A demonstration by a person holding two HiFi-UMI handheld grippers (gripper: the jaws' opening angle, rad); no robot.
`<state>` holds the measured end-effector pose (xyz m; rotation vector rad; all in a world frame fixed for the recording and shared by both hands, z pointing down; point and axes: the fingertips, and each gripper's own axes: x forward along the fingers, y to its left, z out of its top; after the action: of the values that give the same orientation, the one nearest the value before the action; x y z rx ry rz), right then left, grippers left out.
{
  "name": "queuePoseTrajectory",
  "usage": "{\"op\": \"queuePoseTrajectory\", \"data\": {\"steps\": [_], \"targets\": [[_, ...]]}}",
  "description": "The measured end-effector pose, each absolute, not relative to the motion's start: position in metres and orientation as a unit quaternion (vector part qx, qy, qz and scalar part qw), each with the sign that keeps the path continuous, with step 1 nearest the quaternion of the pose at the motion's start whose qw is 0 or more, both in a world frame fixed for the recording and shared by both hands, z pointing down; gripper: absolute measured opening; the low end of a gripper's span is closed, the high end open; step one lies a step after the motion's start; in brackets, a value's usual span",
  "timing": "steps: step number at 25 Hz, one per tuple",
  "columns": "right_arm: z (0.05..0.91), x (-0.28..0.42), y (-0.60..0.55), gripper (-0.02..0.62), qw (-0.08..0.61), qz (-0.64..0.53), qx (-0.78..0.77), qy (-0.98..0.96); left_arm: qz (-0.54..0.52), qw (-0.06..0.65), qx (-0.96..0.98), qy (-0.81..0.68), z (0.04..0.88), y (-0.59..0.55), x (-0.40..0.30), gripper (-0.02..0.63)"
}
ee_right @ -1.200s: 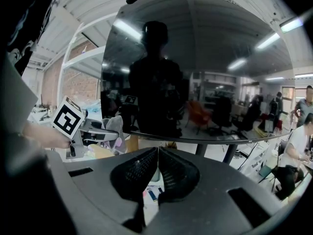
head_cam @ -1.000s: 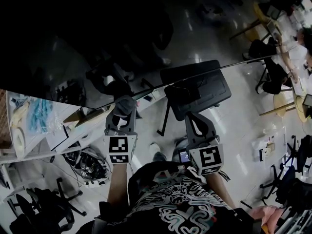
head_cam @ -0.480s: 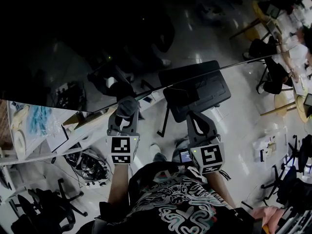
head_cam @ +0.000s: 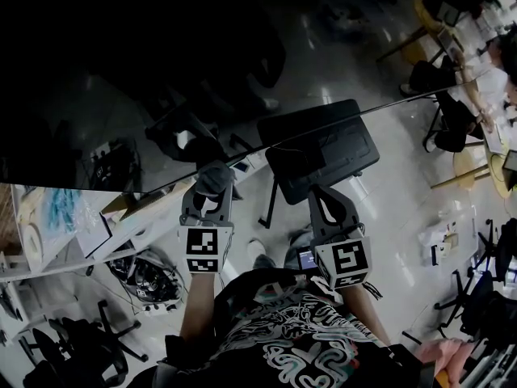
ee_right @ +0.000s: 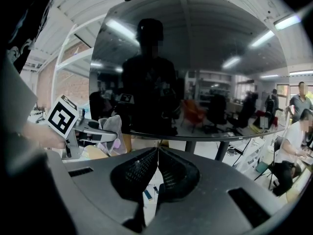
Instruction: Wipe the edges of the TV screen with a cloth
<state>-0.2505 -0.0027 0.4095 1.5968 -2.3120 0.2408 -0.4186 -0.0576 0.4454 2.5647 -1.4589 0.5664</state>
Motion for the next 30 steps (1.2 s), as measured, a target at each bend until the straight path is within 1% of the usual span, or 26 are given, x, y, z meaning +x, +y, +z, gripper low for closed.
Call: {"op": "queuePoseTrajectory", "data": {"steps": [30], "targets": [[0.412,-0.215,-0.005,0.029,0.164,0.092,0.581,-0.792,0.181,0.075,0.869,-0.455,0.445,-0.067,-0.373,0.120]]}}
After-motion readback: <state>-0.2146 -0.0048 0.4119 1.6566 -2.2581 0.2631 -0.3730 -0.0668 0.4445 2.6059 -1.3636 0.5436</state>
